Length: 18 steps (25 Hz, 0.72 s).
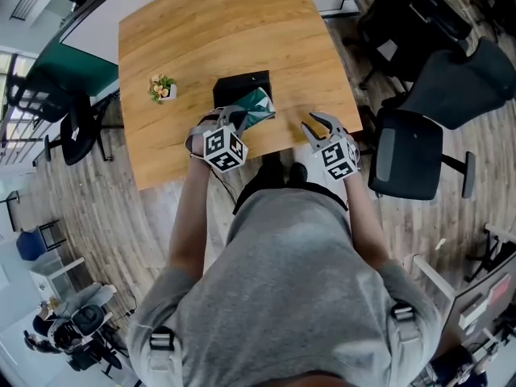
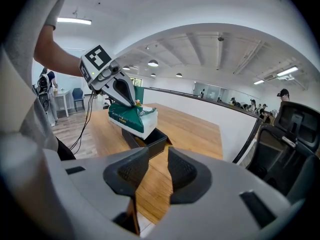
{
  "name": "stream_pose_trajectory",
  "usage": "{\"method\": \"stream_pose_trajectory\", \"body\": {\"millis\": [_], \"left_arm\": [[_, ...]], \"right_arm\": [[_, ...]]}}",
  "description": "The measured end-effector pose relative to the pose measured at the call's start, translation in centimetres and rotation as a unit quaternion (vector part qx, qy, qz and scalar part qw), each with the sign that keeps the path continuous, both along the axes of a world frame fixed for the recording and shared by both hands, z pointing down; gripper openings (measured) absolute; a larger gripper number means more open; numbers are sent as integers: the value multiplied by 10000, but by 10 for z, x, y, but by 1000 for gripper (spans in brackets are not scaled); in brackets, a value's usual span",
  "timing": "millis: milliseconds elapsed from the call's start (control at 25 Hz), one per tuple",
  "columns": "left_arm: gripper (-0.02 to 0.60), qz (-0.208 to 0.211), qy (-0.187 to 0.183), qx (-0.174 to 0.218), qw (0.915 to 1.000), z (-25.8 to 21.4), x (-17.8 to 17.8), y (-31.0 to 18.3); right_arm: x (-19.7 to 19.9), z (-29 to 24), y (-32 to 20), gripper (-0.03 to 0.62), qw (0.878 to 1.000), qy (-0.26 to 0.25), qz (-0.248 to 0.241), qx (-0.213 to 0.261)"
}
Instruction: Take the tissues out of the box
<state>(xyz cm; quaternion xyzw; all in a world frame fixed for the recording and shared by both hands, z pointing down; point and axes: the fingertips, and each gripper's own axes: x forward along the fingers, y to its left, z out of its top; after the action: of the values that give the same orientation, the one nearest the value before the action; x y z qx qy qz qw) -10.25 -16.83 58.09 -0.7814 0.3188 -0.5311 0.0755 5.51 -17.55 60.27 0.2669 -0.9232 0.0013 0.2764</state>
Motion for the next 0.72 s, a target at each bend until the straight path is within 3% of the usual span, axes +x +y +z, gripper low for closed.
{"method": "stream_pose_trajectory", "body": {"millis": [720], "left_arm": [[20, -95, 32, -89, 9999, 4, -1, 25]], "right_arm": [[6, 0, 15, 107, 10000, 22, -35, 55]]}}
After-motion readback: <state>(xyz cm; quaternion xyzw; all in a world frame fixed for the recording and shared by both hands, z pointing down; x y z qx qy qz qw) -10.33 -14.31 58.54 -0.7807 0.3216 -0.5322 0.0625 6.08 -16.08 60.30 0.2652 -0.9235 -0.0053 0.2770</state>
